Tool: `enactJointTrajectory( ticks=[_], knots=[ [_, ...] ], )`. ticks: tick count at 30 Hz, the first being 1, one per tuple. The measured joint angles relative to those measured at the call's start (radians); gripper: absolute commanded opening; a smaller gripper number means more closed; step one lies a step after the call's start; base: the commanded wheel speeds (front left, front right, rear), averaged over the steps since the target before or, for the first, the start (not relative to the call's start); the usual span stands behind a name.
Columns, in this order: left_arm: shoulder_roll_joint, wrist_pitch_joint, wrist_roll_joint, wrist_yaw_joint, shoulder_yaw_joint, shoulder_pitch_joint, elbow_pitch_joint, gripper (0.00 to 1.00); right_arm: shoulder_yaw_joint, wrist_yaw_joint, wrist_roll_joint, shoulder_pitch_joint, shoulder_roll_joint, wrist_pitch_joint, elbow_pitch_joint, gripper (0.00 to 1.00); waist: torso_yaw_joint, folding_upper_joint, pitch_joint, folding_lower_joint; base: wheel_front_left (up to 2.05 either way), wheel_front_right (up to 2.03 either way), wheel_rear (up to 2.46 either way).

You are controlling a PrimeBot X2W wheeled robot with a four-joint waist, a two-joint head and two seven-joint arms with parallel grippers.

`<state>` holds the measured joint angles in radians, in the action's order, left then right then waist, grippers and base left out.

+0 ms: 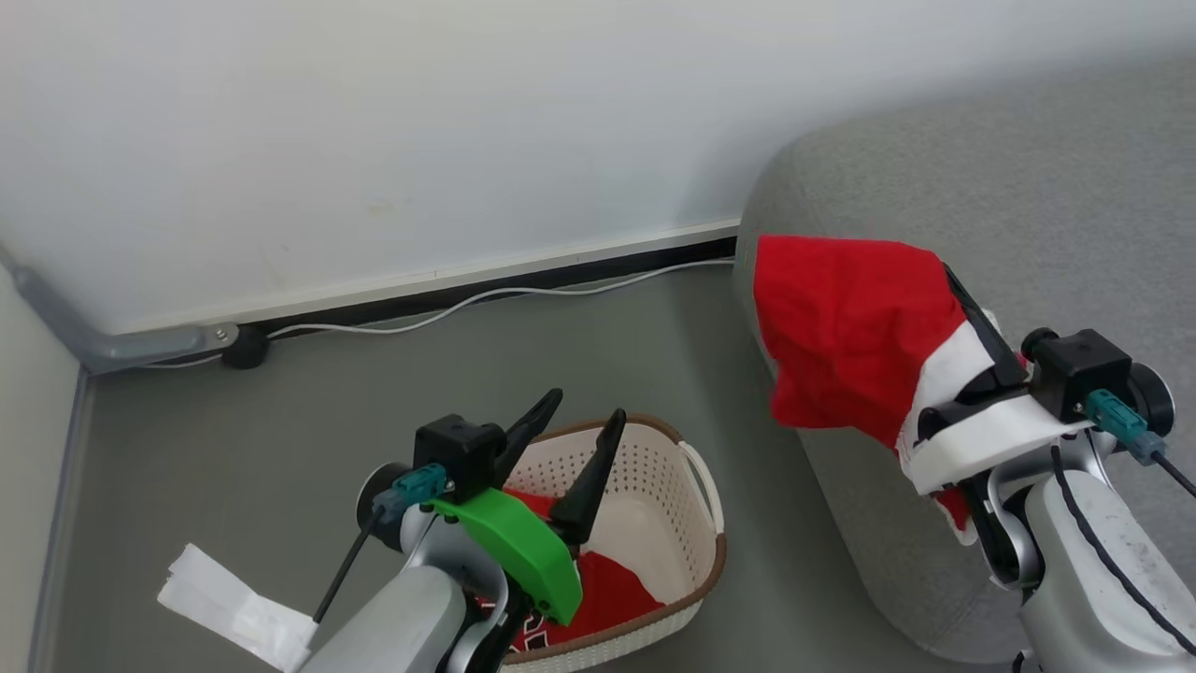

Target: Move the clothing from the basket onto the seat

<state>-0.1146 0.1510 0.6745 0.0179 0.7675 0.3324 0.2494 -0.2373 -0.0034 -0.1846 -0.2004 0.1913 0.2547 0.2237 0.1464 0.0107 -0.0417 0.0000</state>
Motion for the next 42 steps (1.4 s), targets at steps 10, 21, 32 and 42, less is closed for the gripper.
enactJointTrajectory(
  ticks=[10, 21, 32, 42],
  knots=[
    [0.009, 0.038, -0.003, 0.01, 0.016, -0.011, 0.001, 1.0, 0.027, -0.016, -0.006, 0.069, 0.025, 0.0, -0.041, 0.0, 0.116, 0.0, 0.017, 0.0, 0.0, 0.0, 0.0],
    [0.014, 0.053, -0.025, 0.01, 0.029, -0.024, 0.002, 1.0, 0.047, -0.006, -0.038, 0.09, 0.037, 0.0, -0.086, 0.0, 0.257, 0.0, 0.057, -0.0001, 0.0, 0.0, 0.0],
    [0.011, 0.047, -0.076, 0.01, 0.052, 0.016, 0.001, 1.0, 0.082, 0.031, -0.065, 0.035, 0.085, -0.009, -0.096, 0.0, 0.275, 0.0, 0.158, 0.0, 0.0, 0.0, 0.0],
    [-0.007, 0.024, -0.11, 0.009, 0.05, 0.097, -0.037, 1.0, 0.126, 0.077, -0.103, -0.269, 0.15, -0.083, -0.069, 0.0, 0.227, 0.0, 0.255, 0.0001, 0.0, 0.0, 0.0]
  ],
)
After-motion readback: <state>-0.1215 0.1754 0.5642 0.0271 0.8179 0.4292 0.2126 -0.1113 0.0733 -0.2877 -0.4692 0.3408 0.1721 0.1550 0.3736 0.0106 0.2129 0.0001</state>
